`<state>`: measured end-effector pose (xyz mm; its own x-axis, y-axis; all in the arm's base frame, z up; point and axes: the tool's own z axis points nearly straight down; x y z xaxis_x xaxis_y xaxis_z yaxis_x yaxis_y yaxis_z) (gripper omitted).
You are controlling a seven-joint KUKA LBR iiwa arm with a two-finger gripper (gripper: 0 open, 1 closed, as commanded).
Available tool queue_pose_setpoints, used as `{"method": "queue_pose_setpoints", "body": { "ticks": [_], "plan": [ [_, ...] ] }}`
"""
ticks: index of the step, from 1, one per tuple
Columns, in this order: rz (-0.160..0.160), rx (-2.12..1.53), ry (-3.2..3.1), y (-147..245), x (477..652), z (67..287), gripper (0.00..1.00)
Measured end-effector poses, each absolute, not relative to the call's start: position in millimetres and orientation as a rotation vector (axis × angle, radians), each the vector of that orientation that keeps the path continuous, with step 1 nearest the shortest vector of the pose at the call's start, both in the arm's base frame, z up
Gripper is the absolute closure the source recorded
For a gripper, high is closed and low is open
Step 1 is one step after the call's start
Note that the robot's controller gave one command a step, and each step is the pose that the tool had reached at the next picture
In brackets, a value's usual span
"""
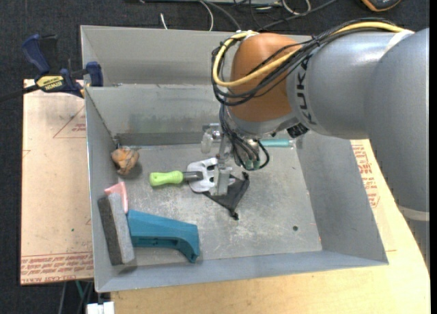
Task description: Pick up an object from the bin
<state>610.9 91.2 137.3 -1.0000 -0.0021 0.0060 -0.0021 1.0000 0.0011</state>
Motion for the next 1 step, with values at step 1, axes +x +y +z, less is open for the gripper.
{"method": "queue_pose_setpoints", "body": {
  "ticks": [1],
  "plan": [
    [-0.003,-0.001,-3.143,90.7,612.6,142.0,0.0]
  ]
}}
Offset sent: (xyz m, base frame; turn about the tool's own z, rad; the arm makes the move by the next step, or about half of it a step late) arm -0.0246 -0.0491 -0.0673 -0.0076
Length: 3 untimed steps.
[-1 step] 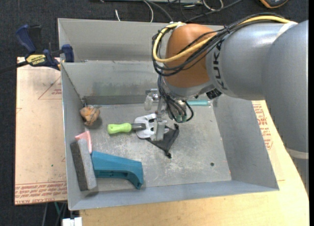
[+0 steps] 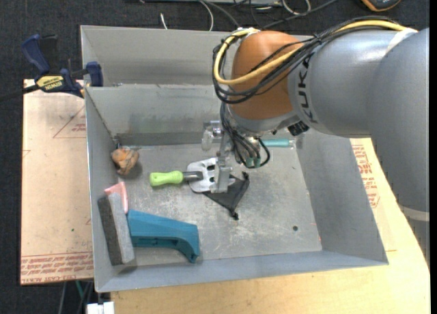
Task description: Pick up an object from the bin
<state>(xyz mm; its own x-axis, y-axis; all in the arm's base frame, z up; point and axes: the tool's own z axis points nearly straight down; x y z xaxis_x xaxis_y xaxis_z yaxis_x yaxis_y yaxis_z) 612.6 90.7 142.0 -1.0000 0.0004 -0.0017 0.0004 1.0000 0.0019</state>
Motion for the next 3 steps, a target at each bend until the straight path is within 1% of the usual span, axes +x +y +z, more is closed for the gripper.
{"method": "queue_pose_setpoints", "body": {
  "ticks": [1,2,3],
  "plan": [
    [0.001,-0.006,3.15,39,584.0,66,0.0],
    [0.012,0.173,3.12,45,578.0,136,0.0],
    [0.005,0.014,3.151,47,585.1,98,0.0]
  ]
}}
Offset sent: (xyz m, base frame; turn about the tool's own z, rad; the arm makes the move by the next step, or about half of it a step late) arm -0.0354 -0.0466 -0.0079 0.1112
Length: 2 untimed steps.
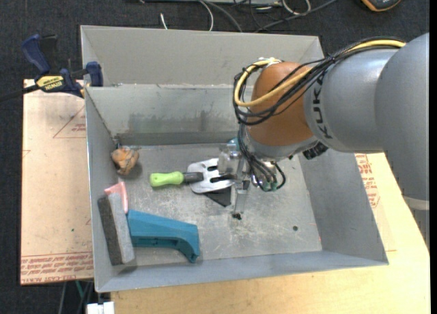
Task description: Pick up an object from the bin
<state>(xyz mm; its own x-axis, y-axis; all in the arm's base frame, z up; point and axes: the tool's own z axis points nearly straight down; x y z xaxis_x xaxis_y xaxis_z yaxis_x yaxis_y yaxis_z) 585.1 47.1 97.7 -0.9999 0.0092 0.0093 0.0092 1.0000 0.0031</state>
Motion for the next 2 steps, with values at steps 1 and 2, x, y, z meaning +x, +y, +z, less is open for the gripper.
{"method": "queue_pose_setpoints", "body": {
  "ticks": [1,2],
  "plan": [
    [-0.015,-0.476,-3.118,51.6,571.9,76.4,0.0],
    [-0.009,-0.162,-3.138,53.4,574.9,71.4,1.0]
  ]
}}
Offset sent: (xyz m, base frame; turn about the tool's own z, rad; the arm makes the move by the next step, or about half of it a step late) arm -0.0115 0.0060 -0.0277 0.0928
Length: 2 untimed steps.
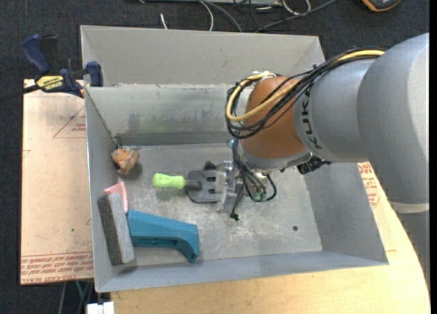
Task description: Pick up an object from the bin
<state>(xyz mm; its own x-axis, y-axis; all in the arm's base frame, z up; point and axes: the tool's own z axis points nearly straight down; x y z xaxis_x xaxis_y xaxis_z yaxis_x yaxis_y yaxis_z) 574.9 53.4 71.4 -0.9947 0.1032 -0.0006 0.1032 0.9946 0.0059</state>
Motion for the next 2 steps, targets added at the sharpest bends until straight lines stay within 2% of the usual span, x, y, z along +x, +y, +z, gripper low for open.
{"method": "queue_pose_setpoints", "body": {
  "ticks": [2],
  "plan": [
    [0.01,0.163,3.136,53.6,574.6,79.3,1.0]
  ]
}}
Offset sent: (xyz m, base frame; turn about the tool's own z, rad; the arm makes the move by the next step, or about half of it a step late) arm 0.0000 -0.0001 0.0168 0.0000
